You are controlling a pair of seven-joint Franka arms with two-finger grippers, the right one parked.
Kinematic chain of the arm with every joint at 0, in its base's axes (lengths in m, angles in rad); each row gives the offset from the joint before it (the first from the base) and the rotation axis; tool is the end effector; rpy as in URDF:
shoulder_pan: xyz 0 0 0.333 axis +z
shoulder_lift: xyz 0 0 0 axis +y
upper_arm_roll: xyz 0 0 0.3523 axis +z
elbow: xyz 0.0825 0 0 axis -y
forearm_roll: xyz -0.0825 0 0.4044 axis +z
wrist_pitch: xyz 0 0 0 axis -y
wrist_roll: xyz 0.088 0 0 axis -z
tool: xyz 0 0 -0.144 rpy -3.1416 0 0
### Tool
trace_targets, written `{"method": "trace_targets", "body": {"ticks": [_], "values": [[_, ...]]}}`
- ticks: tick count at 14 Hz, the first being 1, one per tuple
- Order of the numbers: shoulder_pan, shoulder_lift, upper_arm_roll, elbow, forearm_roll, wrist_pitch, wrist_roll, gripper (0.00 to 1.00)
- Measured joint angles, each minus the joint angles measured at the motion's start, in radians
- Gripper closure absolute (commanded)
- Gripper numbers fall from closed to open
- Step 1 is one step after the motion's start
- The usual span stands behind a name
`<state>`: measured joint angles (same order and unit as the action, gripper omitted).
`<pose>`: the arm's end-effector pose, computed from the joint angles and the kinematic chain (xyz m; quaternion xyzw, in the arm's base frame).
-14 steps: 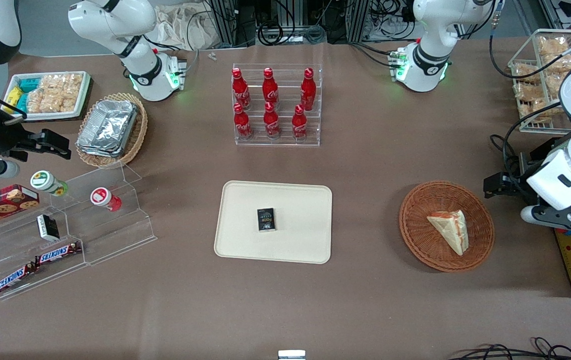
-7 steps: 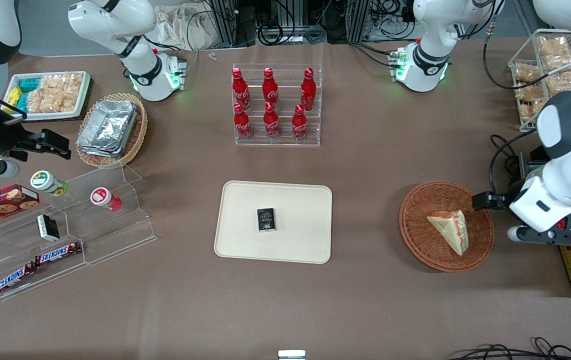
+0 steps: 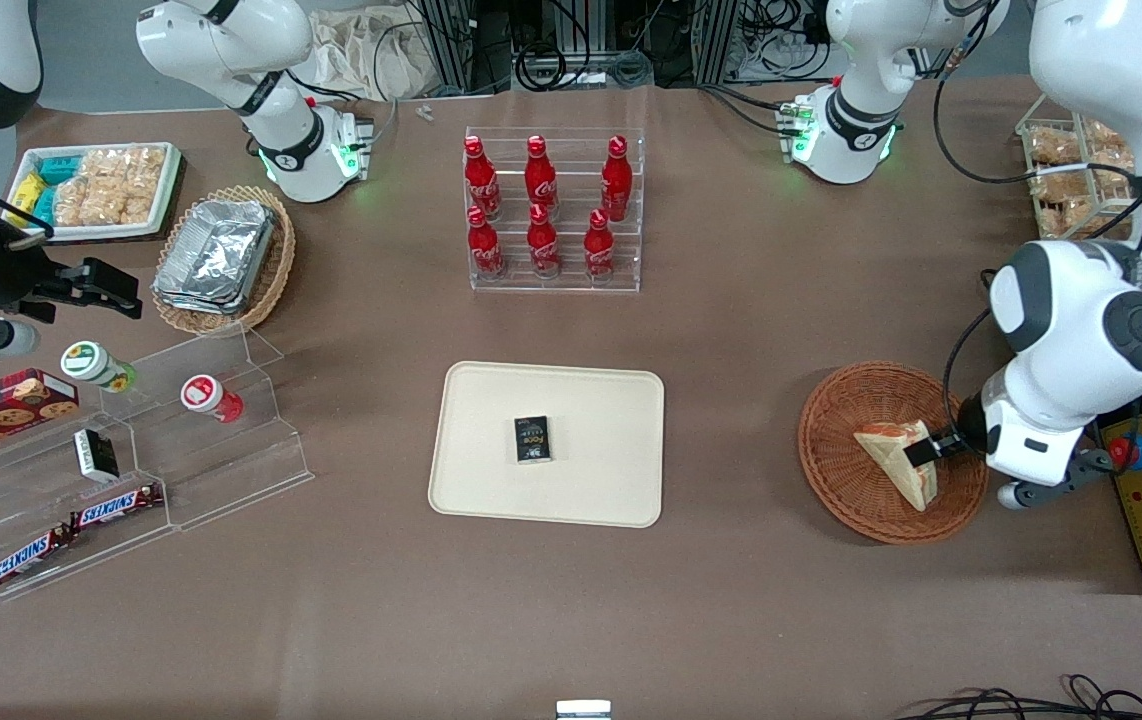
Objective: Place sandwich from basket to tray
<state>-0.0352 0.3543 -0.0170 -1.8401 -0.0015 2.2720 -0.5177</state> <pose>0.6741 -0.0346 0.3289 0.9720 0.2316 0.0363 0.0143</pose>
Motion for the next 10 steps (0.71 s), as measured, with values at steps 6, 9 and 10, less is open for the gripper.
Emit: {"method": "trace_targets", "body": {"ticks": [6,9,10], "values": [[0.001,0.078,0.017,-0.122,0.0,0.202,-0.051,0.0],[0.001,0.099,0.021,-0.133,0.0,0.217,-0.051,0.79],[0.0,0.1,0.021,-0.133,0.0,0.218,-0.051,1.0]]}}
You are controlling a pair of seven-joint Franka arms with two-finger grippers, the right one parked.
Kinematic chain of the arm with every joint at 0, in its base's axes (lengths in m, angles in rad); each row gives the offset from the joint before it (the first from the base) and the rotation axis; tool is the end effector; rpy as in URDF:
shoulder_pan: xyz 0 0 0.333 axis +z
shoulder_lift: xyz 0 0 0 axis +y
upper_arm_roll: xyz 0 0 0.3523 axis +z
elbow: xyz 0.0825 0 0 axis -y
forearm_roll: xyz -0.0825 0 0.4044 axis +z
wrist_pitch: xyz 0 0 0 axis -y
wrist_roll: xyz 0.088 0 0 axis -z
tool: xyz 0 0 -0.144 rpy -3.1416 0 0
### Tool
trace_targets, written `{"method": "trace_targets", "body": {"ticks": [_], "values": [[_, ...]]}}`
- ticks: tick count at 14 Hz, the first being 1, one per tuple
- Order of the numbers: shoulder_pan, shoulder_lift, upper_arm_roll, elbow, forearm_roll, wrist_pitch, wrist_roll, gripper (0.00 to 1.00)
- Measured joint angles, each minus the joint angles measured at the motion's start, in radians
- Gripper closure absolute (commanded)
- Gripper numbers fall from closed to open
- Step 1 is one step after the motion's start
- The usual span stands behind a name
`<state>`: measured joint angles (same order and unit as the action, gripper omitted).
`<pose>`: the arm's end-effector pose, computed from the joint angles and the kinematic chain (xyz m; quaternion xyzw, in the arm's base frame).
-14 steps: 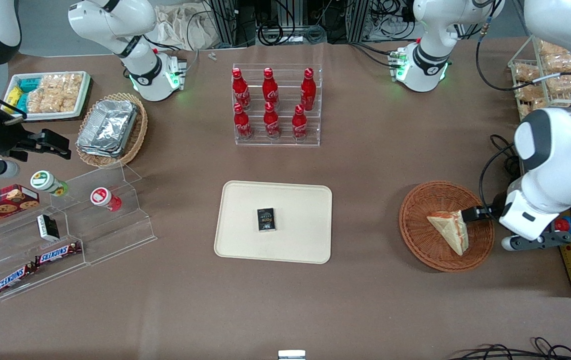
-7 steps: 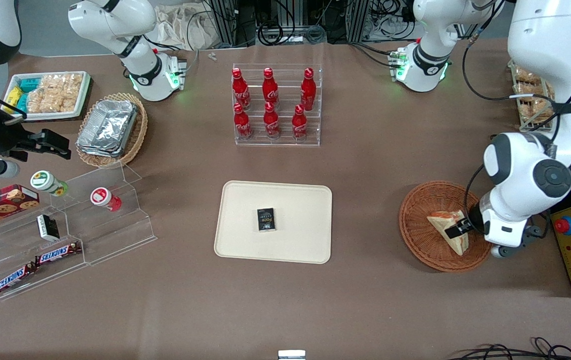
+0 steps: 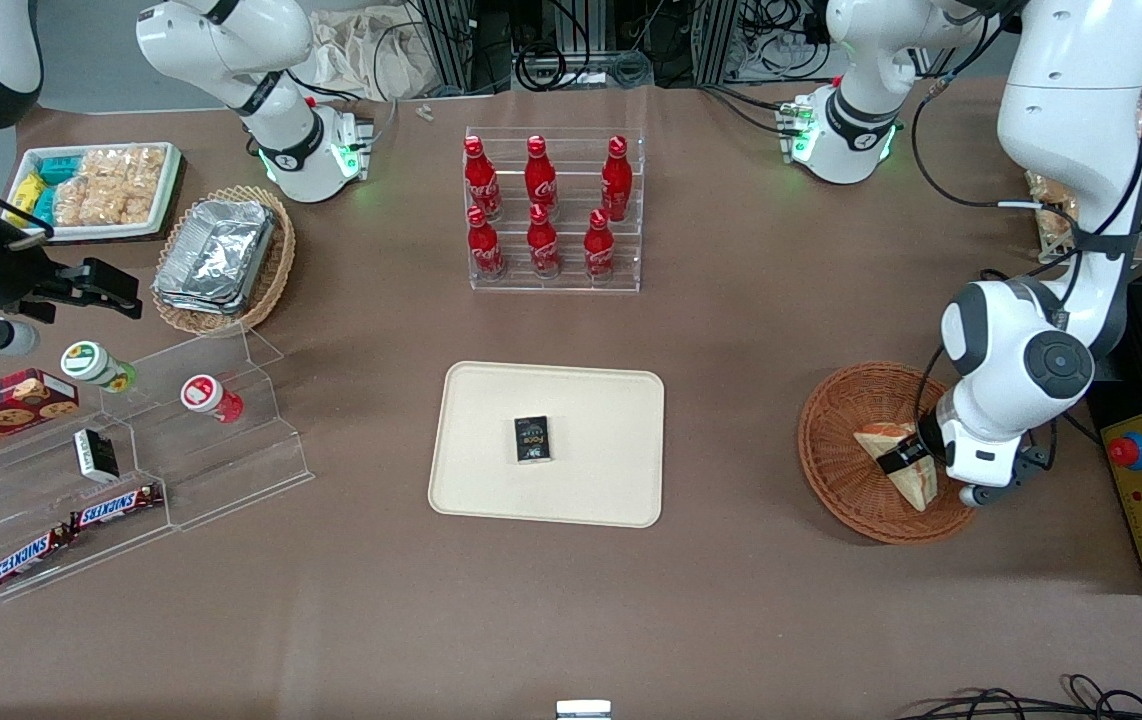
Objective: Place sandwich from basket to tray
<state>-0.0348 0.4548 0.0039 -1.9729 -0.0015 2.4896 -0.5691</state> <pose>0.6524 -0.0203 0.2233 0.9635 0.2661 0.0297 0.0088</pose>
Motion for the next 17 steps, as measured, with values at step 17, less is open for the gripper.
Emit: {"method": "trace_targets", "body": {"ticks": [17], "values": [[-0.228,-0.046,-0.113,0.568,0.0,-0.682,-0.062,1.0]]}}
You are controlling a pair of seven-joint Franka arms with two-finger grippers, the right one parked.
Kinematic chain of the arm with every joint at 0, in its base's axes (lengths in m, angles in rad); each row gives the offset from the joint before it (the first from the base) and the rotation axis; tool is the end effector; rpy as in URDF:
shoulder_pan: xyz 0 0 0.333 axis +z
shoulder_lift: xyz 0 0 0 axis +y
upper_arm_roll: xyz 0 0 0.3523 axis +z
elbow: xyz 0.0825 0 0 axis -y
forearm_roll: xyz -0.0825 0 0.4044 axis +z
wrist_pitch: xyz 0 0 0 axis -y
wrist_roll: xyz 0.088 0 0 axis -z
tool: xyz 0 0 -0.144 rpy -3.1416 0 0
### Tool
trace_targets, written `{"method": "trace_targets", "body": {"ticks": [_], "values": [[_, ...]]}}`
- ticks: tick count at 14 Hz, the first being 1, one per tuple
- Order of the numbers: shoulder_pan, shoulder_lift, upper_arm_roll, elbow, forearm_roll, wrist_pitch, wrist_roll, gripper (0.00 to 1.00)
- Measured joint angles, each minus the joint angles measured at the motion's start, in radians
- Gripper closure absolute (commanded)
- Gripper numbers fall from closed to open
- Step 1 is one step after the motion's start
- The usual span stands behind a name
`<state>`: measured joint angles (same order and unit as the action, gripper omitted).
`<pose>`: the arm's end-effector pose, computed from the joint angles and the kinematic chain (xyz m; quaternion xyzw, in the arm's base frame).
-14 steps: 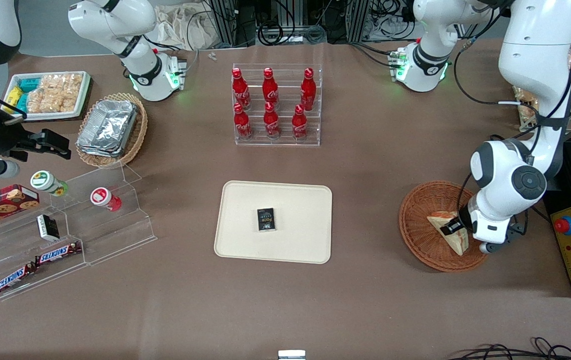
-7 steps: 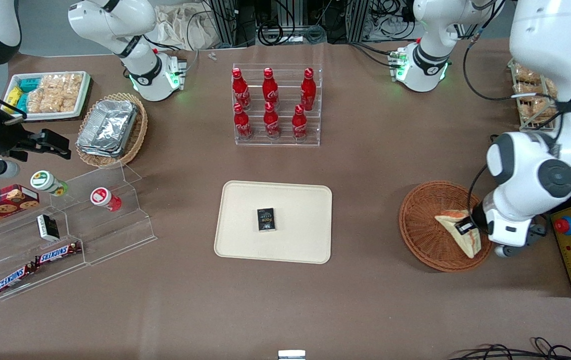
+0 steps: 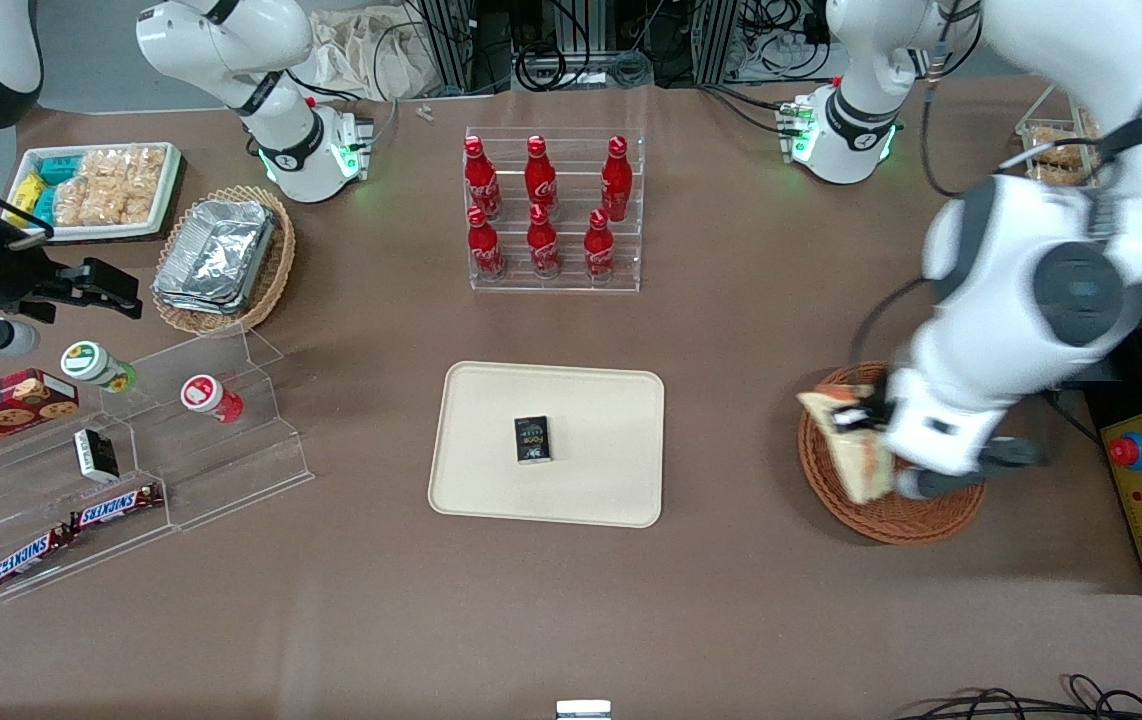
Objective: Place sandwich from basket to tray
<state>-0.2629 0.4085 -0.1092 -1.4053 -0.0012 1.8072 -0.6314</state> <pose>0.6701 -0.2488 0.4632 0.9908 0.1338 -0.0126 0.0185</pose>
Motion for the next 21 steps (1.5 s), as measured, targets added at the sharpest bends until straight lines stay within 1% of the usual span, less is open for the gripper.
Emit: {"method": "trace_targets", "body": {"ticks": [2,5,6,8,10,11,12,13,14,16,19,21], "values": [[-0.102,0.068,-0.005,0.002,0.0,0.029,-0.046,1.0],[-0.21,0.198,-0.004,0.004,0.0,0.189,-0.054,1.0],[-0.232,0.241,-0.004,0.006,0.002,0.232,-0.054,1.0],[-0.259,0.309,-0.004,0.01,0.033,0.276,-0.054,1.0],[-0.267,0.352,-0.004,0.014,0.056,0.311,-0.054,1.0],[-0.27,0.366,-0.004,0.016,0.059,0.332,-0.053,0.98],[-0.276,0.376,-0.004,0.019,0.06,0.344,-0.052,0.92],[-0.284,0.384,-0.004,0.023,0.06,0.352,-0.052,0.79],[-0.29,0.388,-0.004,0.026,0.061,0.361,-0.052,0.45],[-0.294,0.389,-0.004,0.029,0.064,0.367,-0.052,0.02],[-0.294,0.39,-0.003,0.03,0.129,0.377,-0.053,0.01],[-0.295,0.39,-0.003,0.04,0.147,0.378,-0.064,0.01]]}}
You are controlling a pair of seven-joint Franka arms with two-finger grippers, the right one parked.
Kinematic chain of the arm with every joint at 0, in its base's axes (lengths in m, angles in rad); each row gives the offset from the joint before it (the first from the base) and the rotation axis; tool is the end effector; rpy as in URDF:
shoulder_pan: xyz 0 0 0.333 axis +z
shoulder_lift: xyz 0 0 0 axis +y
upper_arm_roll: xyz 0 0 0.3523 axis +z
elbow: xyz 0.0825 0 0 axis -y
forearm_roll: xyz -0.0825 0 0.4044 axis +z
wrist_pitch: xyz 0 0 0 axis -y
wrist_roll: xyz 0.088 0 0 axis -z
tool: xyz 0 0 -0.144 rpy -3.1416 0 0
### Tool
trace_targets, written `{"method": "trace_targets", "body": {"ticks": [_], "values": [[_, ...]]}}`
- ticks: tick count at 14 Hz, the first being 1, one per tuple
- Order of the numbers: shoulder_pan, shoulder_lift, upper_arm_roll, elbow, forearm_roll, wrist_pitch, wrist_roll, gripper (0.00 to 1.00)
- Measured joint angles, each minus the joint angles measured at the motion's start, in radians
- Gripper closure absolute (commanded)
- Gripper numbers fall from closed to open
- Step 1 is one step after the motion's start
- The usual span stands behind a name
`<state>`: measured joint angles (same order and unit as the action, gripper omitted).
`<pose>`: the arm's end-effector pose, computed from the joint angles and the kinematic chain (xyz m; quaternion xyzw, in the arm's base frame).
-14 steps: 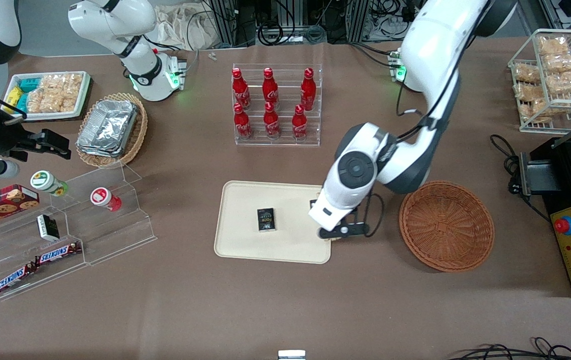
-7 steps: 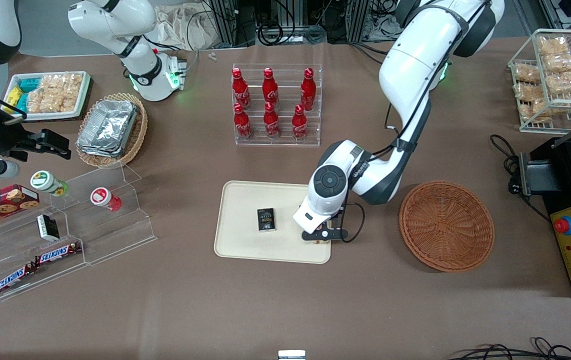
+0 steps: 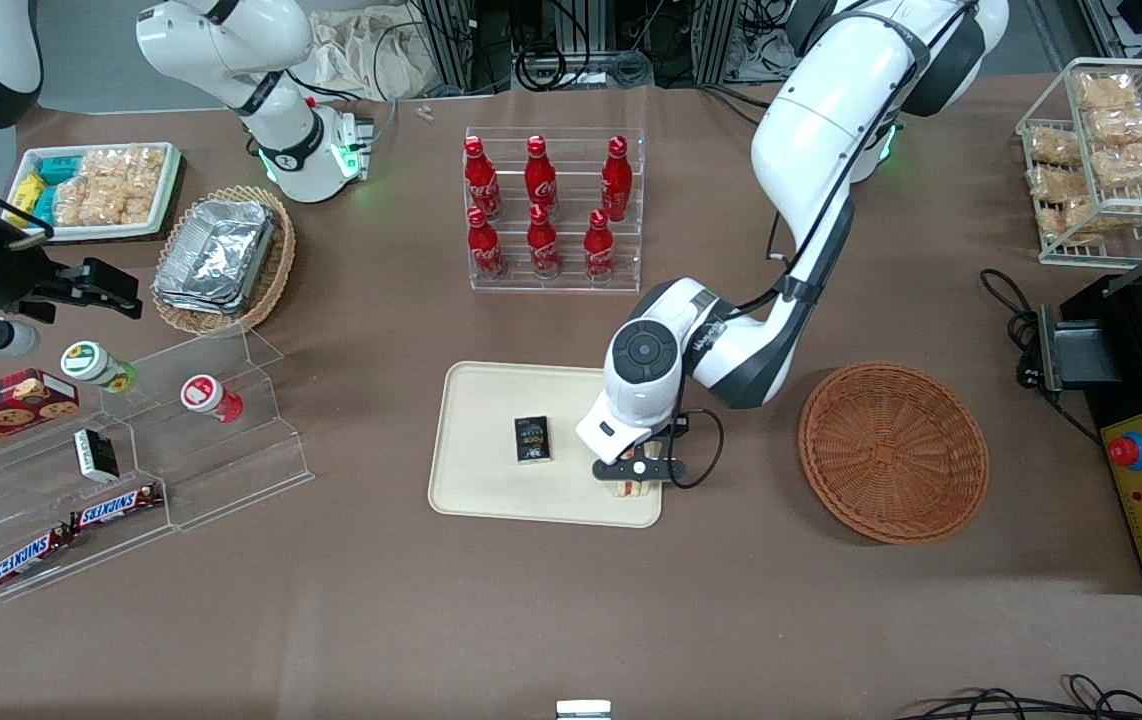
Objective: Place sandwich from basket to tray
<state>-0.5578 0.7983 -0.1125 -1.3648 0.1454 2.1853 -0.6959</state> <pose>0.6305 -0.4649 0.2231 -0.9996 0.0109 -0.0234 0.0067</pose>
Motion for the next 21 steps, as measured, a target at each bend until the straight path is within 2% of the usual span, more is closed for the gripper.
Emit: {"method": "trace_targets", "body": {"ticks": [4,7,9,11,13,15,18,21], "values": [[0.006,-0.032,0.013,0.027,0.005,-0.01,-0.031,0.01],[0.058,-0.138,0.02,0.028,0.006,-0.145,-0.014,0.01],[0.103,-0.24,0.02,-0.035,0.005,-0.191,0.031,0.01],[0.168,-0.362,0.021,-0.156,-0.018,-0.195,0.12,0.01],[0.256,-0.49,0.024,-0.268,-0.101,-0.2,0.258,0.01],[0.357,-0.595,0.028,-0.334,-0.142,-0.242,0.401,0.01],[0.475,-0.657,0.031,-0.339,-0.147,-0.34,0.585,0.01],[0.564,-0.65,0.032,-0.261,-0.148,-0.403,0.736,0.0]]}}
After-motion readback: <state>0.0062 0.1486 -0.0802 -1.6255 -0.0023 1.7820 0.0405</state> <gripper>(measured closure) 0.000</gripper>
